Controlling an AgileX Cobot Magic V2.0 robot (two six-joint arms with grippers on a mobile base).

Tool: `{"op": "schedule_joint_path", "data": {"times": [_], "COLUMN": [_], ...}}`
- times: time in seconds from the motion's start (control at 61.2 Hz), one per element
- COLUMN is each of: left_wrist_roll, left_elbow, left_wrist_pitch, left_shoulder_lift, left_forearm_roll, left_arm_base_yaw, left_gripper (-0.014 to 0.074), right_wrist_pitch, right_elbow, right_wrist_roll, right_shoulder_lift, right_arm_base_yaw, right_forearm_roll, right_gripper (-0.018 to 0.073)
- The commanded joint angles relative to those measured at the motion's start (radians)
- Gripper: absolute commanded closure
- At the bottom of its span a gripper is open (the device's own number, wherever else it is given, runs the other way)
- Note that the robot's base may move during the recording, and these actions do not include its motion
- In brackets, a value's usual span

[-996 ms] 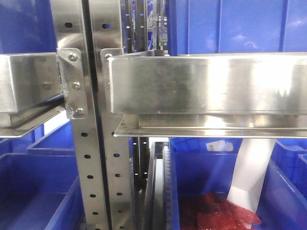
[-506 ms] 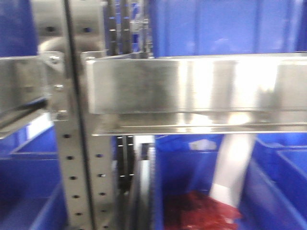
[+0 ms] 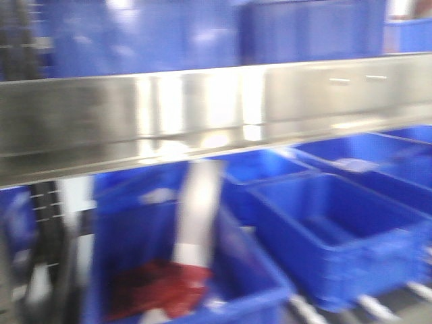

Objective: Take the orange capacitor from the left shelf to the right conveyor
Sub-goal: 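Hold the cylinder in the right gripper and drive away from the shelf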

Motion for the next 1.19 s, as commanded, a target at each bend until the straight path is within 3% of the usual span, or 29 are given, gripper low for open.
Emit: {"op": "schedule_joint_path", "data": {"times": [0.0,0.882,1.176], "left_wrist_roll": [-0.001,-0.001,-0.001], "left_elbow": [-0.005,-0.005,-0.005], "left_wrist_pitch": [-0.086,-0.086,-0.086], "left_shoulder_lift": [-0.011,-0.011,-0.011], "left_forearm_roll": [-0.002,-0.002,-0.002], "left_arm_base_yaw": [-0.007,-0.007,-0.066], "left_gripper": [0.0723,0.0723,0.0723], "right_wrist_pitch": [-0.09,-0.09,-0.09], "right_elbow": [-0.034,-0.034,-0.034], "right_wrist_roll": [-0.002,-0.003,-0.003], "right_shoulder_lift": [0.013,0.013,0.013], "right_arm_base_yaw": [-0.007,-0.007,-0.007], "right_forearm_roll": [-0.003,-0.003,-0.003], "right_gripper": [0.0509,0.0509,0.0509]}}
